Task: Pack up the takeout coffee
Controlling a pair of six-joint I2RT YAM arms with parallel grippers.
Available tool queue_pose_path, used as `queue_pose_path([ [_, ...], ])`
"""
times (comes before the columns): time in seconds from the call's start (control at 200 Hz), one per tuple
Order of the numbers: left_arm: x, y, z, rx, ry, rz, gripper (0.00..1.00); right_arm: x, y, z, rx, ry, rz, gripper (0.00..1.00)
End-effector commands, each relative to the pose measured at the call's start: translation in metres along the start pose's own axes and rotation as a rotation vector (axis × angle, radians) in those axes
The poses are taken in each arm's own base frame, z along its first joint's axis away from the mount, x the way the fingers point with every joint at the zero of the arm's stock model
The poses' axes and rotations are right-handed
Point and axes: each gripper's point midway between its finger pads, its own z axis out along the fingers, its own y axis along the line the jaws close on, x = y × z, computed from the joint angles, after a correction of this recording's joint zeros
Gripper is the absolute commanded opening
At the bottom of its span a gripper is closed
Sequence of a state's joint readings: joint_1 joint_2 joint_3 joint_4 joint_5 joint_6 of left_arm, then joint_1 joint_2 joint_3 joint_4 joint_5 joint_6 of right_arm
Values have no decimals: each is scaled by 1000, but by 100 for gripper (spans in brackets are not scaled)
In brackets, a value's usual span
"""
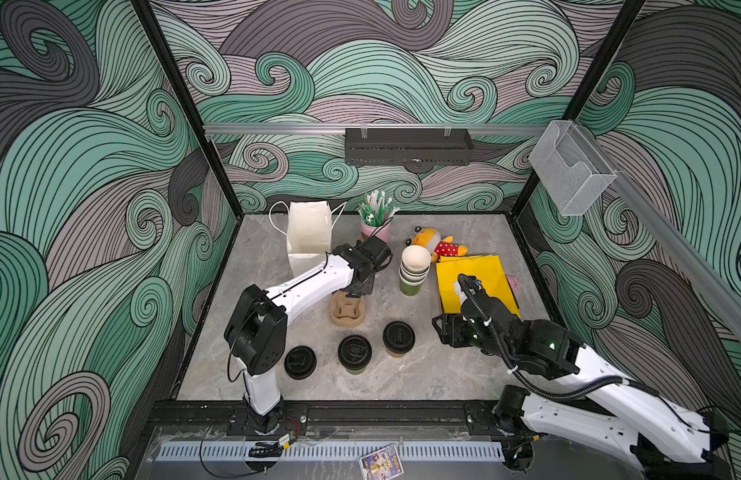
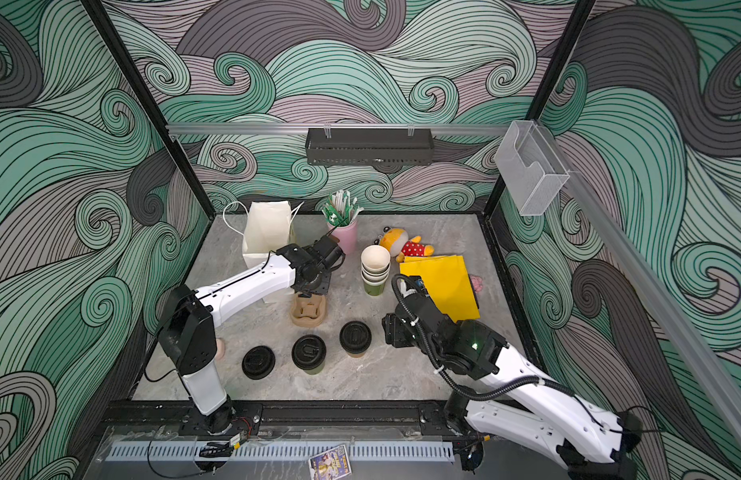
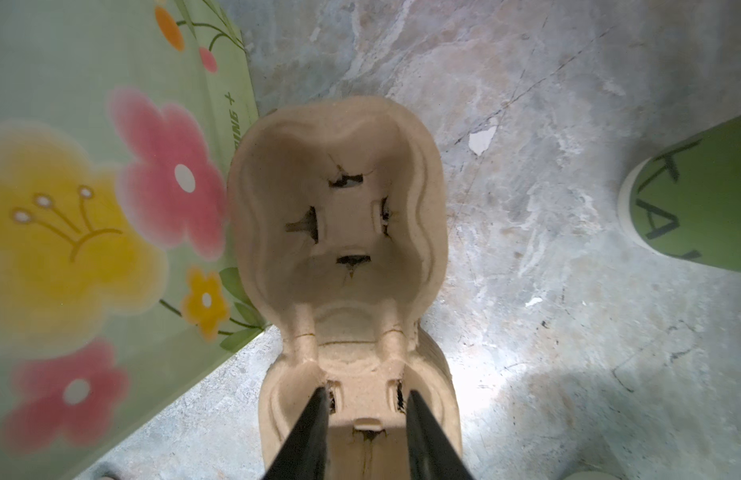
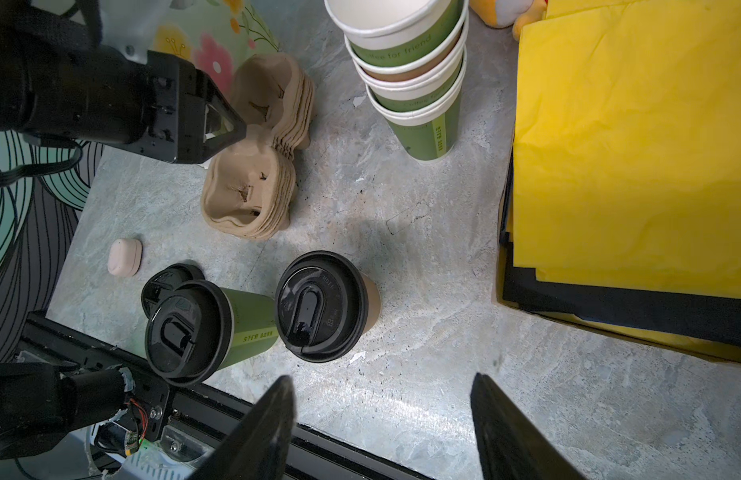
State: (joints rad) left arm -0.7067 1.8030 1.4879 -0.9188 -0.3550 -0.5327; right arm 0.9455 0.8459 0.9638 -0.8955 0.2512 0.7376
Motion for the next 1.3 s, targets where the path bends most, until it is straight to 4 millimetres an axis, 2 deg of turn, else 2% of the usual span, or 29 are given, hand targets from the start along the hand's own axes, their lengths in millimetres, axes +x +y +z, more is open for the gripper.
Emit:
queue_pose_path([
  [0.0,2,1,10,0,23,-41,35,3,-8,1,29,3,17,68],
  [0.325,6,9,35,-54,41,-101,42,6,-11,3,30,15,28,69],
  [0.75,6,14,50,-74,36,-175,45,9,-10,4,21,26,37,68],
  [1.056,10,12,58,-65,57,-189,41,10,-10,4,19,32,40,68],
  [1.296,9,14,54,-60,51,-192,30,9,-9,5,21,33,39,69],
])
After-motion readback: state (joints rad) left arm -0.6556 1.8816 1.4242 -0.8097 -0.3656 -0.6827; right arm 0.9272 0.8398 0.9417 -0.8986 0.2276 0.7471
